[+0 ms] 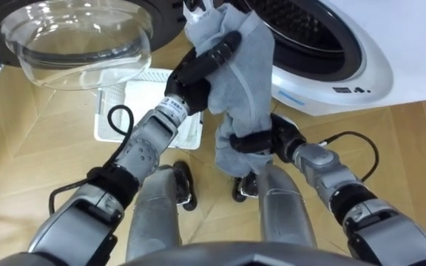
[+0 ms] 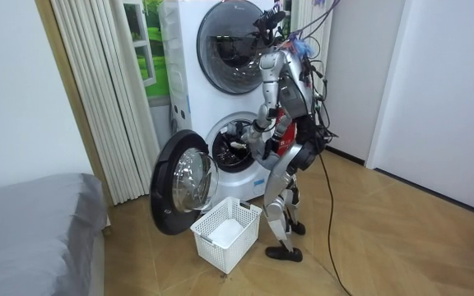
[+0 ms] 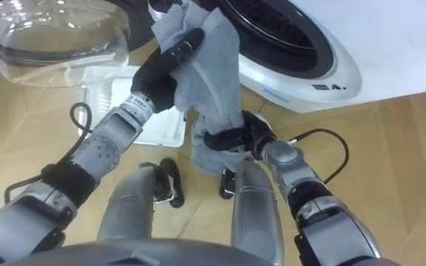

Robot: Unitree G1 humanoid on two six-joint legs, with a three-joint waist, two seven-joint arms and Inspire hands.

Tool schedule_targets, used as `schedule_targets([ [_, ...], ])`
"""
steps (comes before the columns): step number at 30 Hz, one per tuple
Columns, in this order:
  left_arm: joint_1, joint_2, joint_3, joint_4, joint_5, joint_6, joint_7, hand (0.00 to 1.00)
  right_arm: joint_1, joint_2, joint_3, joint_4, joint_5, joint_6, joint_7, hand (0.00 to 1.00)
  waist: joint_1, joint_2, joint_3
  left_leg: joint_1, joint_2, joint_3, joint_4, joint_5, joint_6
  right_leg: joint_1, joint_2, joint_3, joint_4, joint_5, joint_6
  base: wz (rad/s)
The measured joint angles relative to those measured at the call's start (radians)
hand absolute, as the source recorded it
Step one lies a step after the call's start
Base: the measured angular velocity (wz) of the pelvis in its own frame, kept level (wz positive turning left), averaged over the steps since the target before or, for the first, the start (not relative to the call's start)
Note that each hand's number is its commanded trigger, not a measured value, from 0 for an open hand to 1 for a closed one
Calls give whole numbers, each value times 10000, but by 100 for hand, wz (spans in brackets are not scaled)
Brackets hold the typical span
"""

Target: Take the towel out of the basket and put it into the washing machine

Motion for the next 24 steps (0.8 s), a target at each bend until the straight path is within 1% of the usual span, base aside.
schedule_targets([
  [1, 47, 3, 100, 32, 10, 84, 2, 0, 24, -1, -15, 77, -3, 2, -44, 100, 4, 24, 14, 82, -9, -2, -44, 2, -3, 76, -2, -7, -28, -2, 3, 0],
  [5, 90, 1, 355, 178, -12, 146, 27, 0, 20, -3, -251, 252, 3, 47, -266, 100, 42, 117, 29, 106, -72, -24, -219, 73, -40, 98, -38, -53, -149, 4, 6, 3],
  [7, 222, 92, 446, 255, 44, 190, 57, 0, 55, -84, -414, 346, 10, 99, -375, 100, 223, 172, 36, 114, -70, -23, -220, 74, -41, 94, -41, -57, -143, 3, 7, 0],
  [9, 250, 72, 660, 634, 48, 192, 145, 0, 49, -100, -444, 419, 14, 199, -528, 100, 339, 173, 36, 142, -84, -20, -210, 82, -55, 94, -47, -66, -132, 3, 7, 0],
  [10, 300, 78, 809, 837, 44, 193, 313, 0, 60, -98, -453, 495, 14, 211, -641, 100, 447, 179, 35, 147, -130, -21, -222, 89, -67, 94, -55, -109, -141, 4, 5, 0],
  [12, 455, 47, 1113, 1035, 68, 207, 603, 0, 102, -102, -507, 639, 13, 213, -725, 100, 592, 204, 30, 155, -133, -24, -238, 95, -77, 95, -48, -119, -149, 4, 4, 0],
  [13, 587, 49, 1289, 1136, 336, 197, 773, 0, 166, -106, -547, 662, 31, 211, -771, 100, 759, 209, 30, 177, -129, 7, -327, 95, -78, 94, -31, -74, -153, 4, 4, 0],
  [14, 643, 60, 1365, 1196, 553, 193, 869, 0, 187, -116, -546, 691, 66, 213, -805, 100, 821, 224, 24, 183, -130, 13, -343, 95, -78, 96, -30, -74, -156, 4, 4, 0],
  [15, 739, 119, 1475, 1308, 1103, 155, 1119, 0, 235, -132, -551, 721, 224, 222, -916, 100, 890, 268, 27, 188, -148, 6, -383, 95, -79, 101, -49, -101, -153, 4, 5, 4],
  [16, 828, 105, 1779, 1399, 2041, 142, 1498, 0, 257, -144, -572, 825, 241, 222, -1037, 100, 988, 278, 29, 217, -148, 15, -451, 100, -85, 99, -55, -80, -157, 3, 5, 4],
  [17, 887, 95, 1894, 1396, 2526, 110, 1725, 0, 281, -173, -584, 848, 239, 237, -1073, 100, 1033, 281, 28, 223, -160, 12, -482, 116, -89, 97, -66, -72, -153, 3, 6, 0],
  [19, 1037, 104, 2183, 1606, 4680, -147, 2494, 0, 320, -324, -584, 920, 316, 265, -1109, 100, 1215, 344, 27, 220, -169, 10, -505, 123, -85, 97, -113, -85, -176, 2, 7, 0],
  [20, 1078, 112, 2225, 1691, 5295, -199, 2711, 0, 312, -351, -585, 992, 347, 263, -1126, 100, 1263, 350, 23, 226, -176, 9, -516, 126, -88, 98, -119, -87, -180, 2, 7, 3],
  [21, 1185, 134, 2246, 1809, 6322, -303, 3170, 0, 234, -397, -587, 1239, 601, 264, -1144, 100, 1298, 354, 21, 237, -249, 7, -566, 167, -86, 100, -163, -110, -171, -1, 11, 13],
  [22, 1237, 101, 2269, 1888, 7088, -341, 3578, 0, 226, -442, -657, 1460, 876, 259, -1151, 100, 1299, 354, 21, 253, -342, -15, -682, 249, -56, 100, -236, -131, -169, -12, 25, 17],
  [24, 1373, 89, 2270, 2041, 7785, -340, 4075, 0, 116, -476, -825, 1670, 1403, 261, -1170, 100, 1314, 352, 21, 252, -379, -15, -794, 331, -29, 100, -324, -190, -172, -15, 30, 18],
])
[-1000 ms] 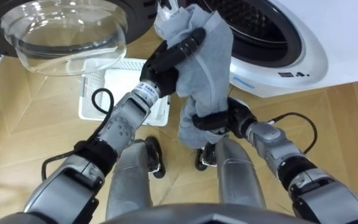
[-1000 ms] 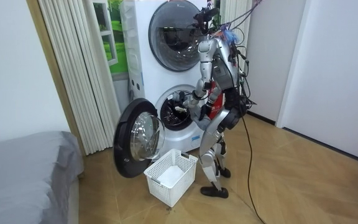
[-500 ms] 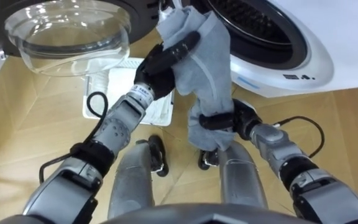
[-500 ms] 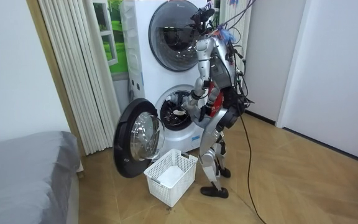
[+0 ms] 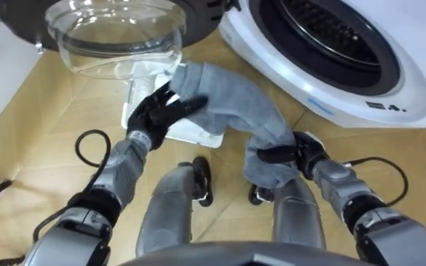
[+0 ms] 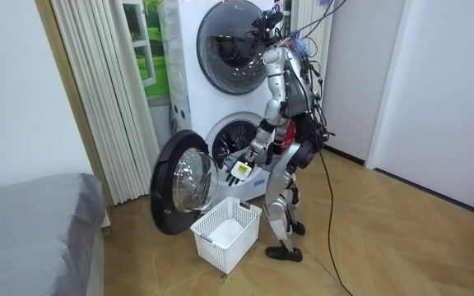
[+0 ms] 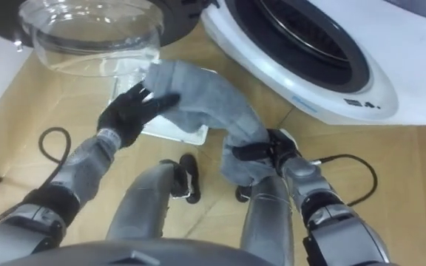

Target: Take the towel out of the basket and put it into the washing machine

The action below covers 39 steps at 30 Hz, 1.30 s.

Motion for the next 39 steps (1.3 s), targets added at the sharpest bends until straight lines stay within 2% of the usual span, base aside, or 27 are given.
schedule_targets([
  [1, 47, 1, -1, 181, 160, 5, 264, 0, -5, -53, -55, 135, 526, -2, -13, 100, -7, 0, 0, -2, -116, -16, -45, 46, 13, 0, -73, -38, 3, -14, 24, 17],
  [7, 421, 100, 98, 240, 477, 1, 1200, 0, -182, -423, -651, 585, 2080, 14, -127, 100, -14, -13, 8, -54, -130, -54, -13, 76, 57, 5, -152, -89, 7, -34, 59, 6],
  [9, 444, 100, 96, 293, 536, -3, 1350, 0, -165, -526, -778, 634, 2360, 15, -192, 100, -35, -18, 12, -66, -141, -76, -5, 88, 69, 8, -163, -110, 2, -34, 59, 0],
  [14, 492, 120, 197, 355, 1019, -8, 1490, 0, -203, -735, -951, 635, 2848, 28, -255, 100, -29, -155, 99, -198, -135, -115, 141, 100, 67, -94, -166, -147, 21, -36, 52, 0],
  [17, 508, 146, 210, 357, 1293, -7, 1601, 0, -215, -779, -1137, 651, 3194, 38, -282, 100, -40, -181, 107, -362, -121, -209, 253, 103, 70, -173, -169, -216, 35, -34, 51, 6],
  [21, 544, 257, 205, 528, 1389, 13, 1688, 0, -444, -832, -1161, 697, 3574, 254, -318, 100, -32, -200, 116, -462, -130, -206, 319, 102, 71, -253, -180, -206, 90, -33, 54, 0],
  [25, 546, 342, 242, 612, 1389, 11, 1827, 0, -799, -899, -1379, 705, 3909, 293, -372, 100, -15, -270, 116, -538, -159, -148, 336, 104, 72, -413, -228, -165, 263, -44, 40, 0],
  [27, 548, 383, 296, 692, 1391, 14, 1853, 0, -987, -954, -1659, 735, 4103, 408, -375, 100, -18, -391, 113, -539, -299, -94, 326, 126, 79, -522, -325, -100, 419, -112, 17, 0],
  [31, 578, 447, 288, 671, 1393, 14, 1992, 0, -1252, -1292, -1737, 963, 5494, 507, -366, 100, -41, -544, 124, -539, -304, -78, 347, 177, 123, -538, -435, -117, 542, -145, 15, 6],
  [35, 622, 473, 287, 511, 1483, 16, 2073, 0, -1293, -1380, -1737, 958, 5878, 736, -239, 100, -7, -638, 110, -588, -297, -65, 432, 187, 139, -547, -455, -122, 566, -143, 19, 1],
  [39, 697, 716, 289, 278, 1465, 2, 2330, 0, -1495, -1582, -1737, 944, 6336, 1025, -219, 100, -13, -716, 97, -647, -355, 9, 467, 208, 177, -661, -577, -109, 712, -157, 55, 2],
])
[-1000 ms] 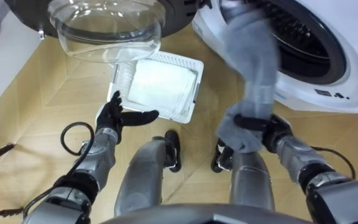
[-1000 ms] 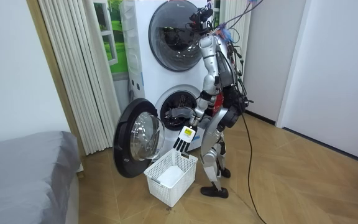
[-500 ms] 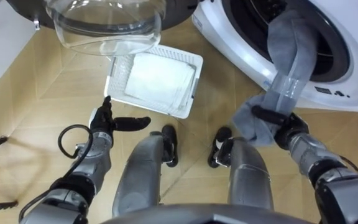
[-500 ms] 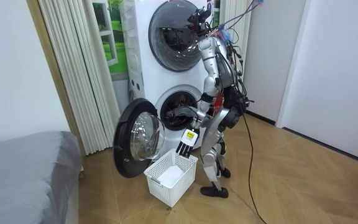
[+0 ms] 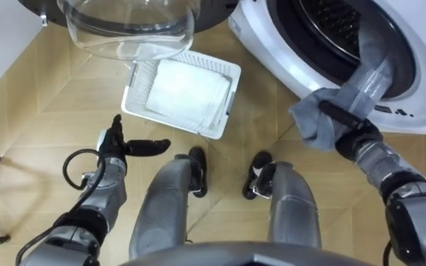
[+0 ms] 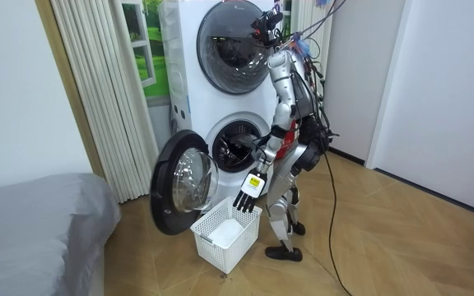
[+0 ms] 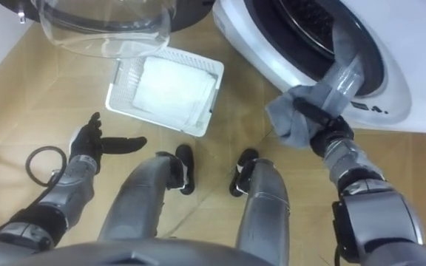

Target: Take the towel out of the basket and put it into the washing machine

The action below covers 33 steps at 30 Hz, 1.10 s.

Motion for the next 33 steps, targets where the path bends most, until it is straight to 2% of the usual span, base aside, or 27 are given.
schedule_targets([
  [3, -36, 142, 5, -4, 2, -23, 144, 0, -307, -262, 2, -30, 408, 96, 199, 100, -7, -64, 4, -187, -53, 40, 188, 3, 10, -257, -84, 112, 257, -15, 18, 1],
  [5, -24, 230, 6, 0, 15, -25, 180, 0, -520, -402, -56, -190, 480, 230, 189, 100, -32, -182, 2, -215, -105, 79, 207, 10, 26, -390, -132, 222, 374, -15, 18, -5],
  [6, -1, 251, 23, 6, 14, -28, 218, 0, -554, -587, -64, -630, 793, 421, 144, 100, -73, -231, 3, -220, -129, 73, 207, 22, 50, -403, -137, 251, 385, -14, 19, -5],
  [8, 67, 307, 133, 3, 14, -63, 269, 0, -604, -818, -192, -1419, 1308, 524, 62, 100, -114, -348, 1, -218, -141, 73, 218, 33, 70, -408, -151, 253, 418, -10, 16, 0],
  [10, 104, 319, 296, -12, 15, -71, 369, 0, -945, -846, -363, -1501, 2598, 1054, 19, 100, -221, -507, -8, -236, -93, 81, 318, 34, 84, -394, -98, 253, 453, 13, 11, 0],
  [11, 112, 308, 329, -26, 17, -71, 369, 0, -984, -846, -364, -1503, 2770, 1089, 19, 95, -211, -518, -7, -251, -80, 82, 359, 29, 91, -393, -62, 256, 471, 15, 13, 0],
  [12, 156, 296, 413, -35, 116, -69, 380, 0, -1137, -862, -380, -1503, 3008, 1141, 4, 72, -218, -525, -6, -258, -68, 68, 411, 9, 125, -395, -60, 259, 529, 16, 14, 0],
  [13, 211, 302, 447, -34, 238, -65, 456, 0, -1390, -879, -422, -1506, 3254, 1255, -97, 56, -253, -524, -7, -249, -84, 75, 399, -11, 156, -397, -146, 268, 591, 15, 15, 0],
  [14, 235, 302, 447, -34, 273, -61, 515, 0, -1530, -882, -459, -1506, 3421, 1316, -166, 65, -275, -524, -7, -240, -105, 79, 393, -13, 160, -397, -199, 247, 612, 15, 15, 0],
  [15, 238, 289, 442, -34, 300, -58, 634, 0, -1739, -882, -494, -1506, 3809, 1418, -334, 67, -268, -523, -7, -236, -111, 100, 394, -14, 189, -398, -225, 235, 639, 15, 16, 6],
  [16, 231, 279, 443, -55, 304, -58, 674, 0, -1884, -880, -511, -1513, 4127, 1433, -522, 55, -237, -523, -6, -247, -112, 106, 408, -11, 215, -401, -221, 222, 653, 16, 18, 7],
  [17, 241, 275, 450, -58, 305, -58, 694, 0, -1970, -878, -580, -1546, 4314, 1471, -673, 0, -244, -523, -6, -248, -122, 111, 409, -8, 226, -408, -225, 223, 665, 18, 21, 4],
  [19, 432, 125, 733, -268, 305, -22, 923, 0, -2248, -878, -810, -1629, 4773, 1843, -1478, 0, -364, -523, -6, -257, -198, 129, 415, -5, 271, -431, -363, 231, 738, 1, 53, 7],
  [22, 676, -37, 857, -854, 321, 22, 1330, 0, -2629, -878, -863, -1702, 5097, 2062, -2393, 0, -759, -522, -6, -424, -376, 108, 453, 43, 372, -584, -540, 238, 909, -47, 152, 19],
  [24, 772, -204, 998, -1093, 530, 12, 1547, 0, -2741, -877, -1001, -1903, 5121, 2072, -2976, 0, -832, -521, -6, -541, -416, 185, 505, 47, 462, -733, -553, 333, 961, -10, 236, 3],
  [27, 680, -430, 1117, -1217, 771, -10, 1769, 0, -3006, -830, -1700, -1928, 5139, 2072, -3870, 0, -834, -498, -11, -697, -474, 290, 702, -21, 610, -926, -576, 493, 1101, 3, 403, -2],
  [30, 635, -461, 1170, -1204, 1130, 4, 1814, 0, -3224, -832, -2222, -1924, 5133, 2057, -4630, 0, -833, -481, -7, -948, -499, 298, 955, -107, 749, -1119, -654, 500, 1254, -39, 509, 1],
  [33, 661, -492, 1043, -1206, 1244, 91, 1886, 0, -3338, -837, -2643, -1924, 5136, 1910, -5014, 0, -830, -375, -9, -1116, -547, 299, 1115, -153, 855, -1236, -739, 513, 1341, -23, 596, 2],
])
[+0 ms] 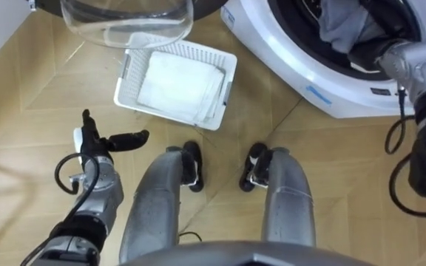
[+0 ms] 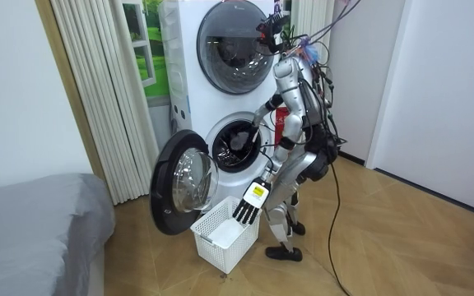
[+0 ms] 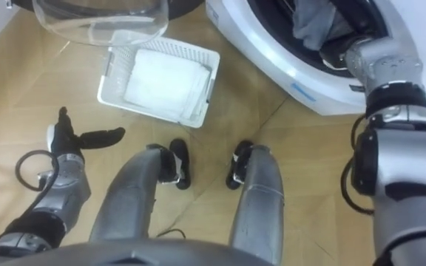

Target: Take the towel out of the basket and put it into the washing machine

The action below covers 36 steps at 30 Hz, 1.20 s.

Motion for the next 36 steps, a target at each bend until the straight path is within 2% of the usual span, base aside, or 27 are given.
schedule_targets([
  [4, -12, -99, -101, -57, 159, 234, -1, 0, -153, -44, -73, 2, 0, -431, -379, 0, 7, 290, -20, -64, -84, 0, 101, -25, 104, -45, -122, 5, 100, -33, 111, 4],
  [7, -77, -93, -94, -105, 158, 311, 0, 0, -174, -44, -73, 2, 40, -615, -483, 0, 62, 370, -32, -59, -97, 8, 101, -11, 126, -49, -143, 15, 135, -27, 120, 1],
  [18, -94, -110, -69, -110, 155, 340, 0, 0, -184, -44, -73, 2, 373, -780, -738, 0, 90, 429, -42, -10, -98, 23, 87, -5, 128, 5, -147, 23, 142, -29, 106, 0],
  [23, -222, -170, -71, 74, 163, 340, -25, 0, -169, -43, -75, 283, 371, -880, -842, 0, 200, 589, -17, 484, -129, 58, -140, -1, 134, 463, -142, 16, -50, -18, 143, 0],
  [26, -265, -181, -71, 306, 156, 335, -80, 0, -141, -43, -79, 512, 367, -924, -792, 0, 251, 666, -22, 862, -245, 83, -498, 92, 123, 746, -184, 53, -221, -9, 178, 1],
  [29, -278, -168, -71, 493, 137, 344, -384, 0, 147, -41, -57, 515, 359, -992, -298, 0, 389, 668, -24, 1139, -237, 138, -754, 127, 97, 962, -140, 59, -427, 13, 182, -4],
  [32, -227, -91, -71, 883, 148, 356, -860, 0, 687, -41, -60, 755, 325, -999, 702, 0, 483, 664, -21, 1601, -231, 137, -1109, 148, 61, 1439, -84, -34, -772, 46, 206, 0],
  [35, -104, 182, 46, 1292, 152, 321, -1172, 0, 1441, -41, -63, 820, 327, -1190, 1655, 0, 676, 651, -19, 2086, -223, 46, -1480, 163, 15, 2022, 33, -162, -1223, 65, 250, 3],
  [36, -74, 339, 124, 1595, 148, 316, -1322, 0, 1836, -32, -62, 858, 190, -1287, 2039, 0, 701, 651, -20, 2348, -222, -36, -1675, 182, -17, 2362, 68, -322, -1474, 79, 273, 13],
])
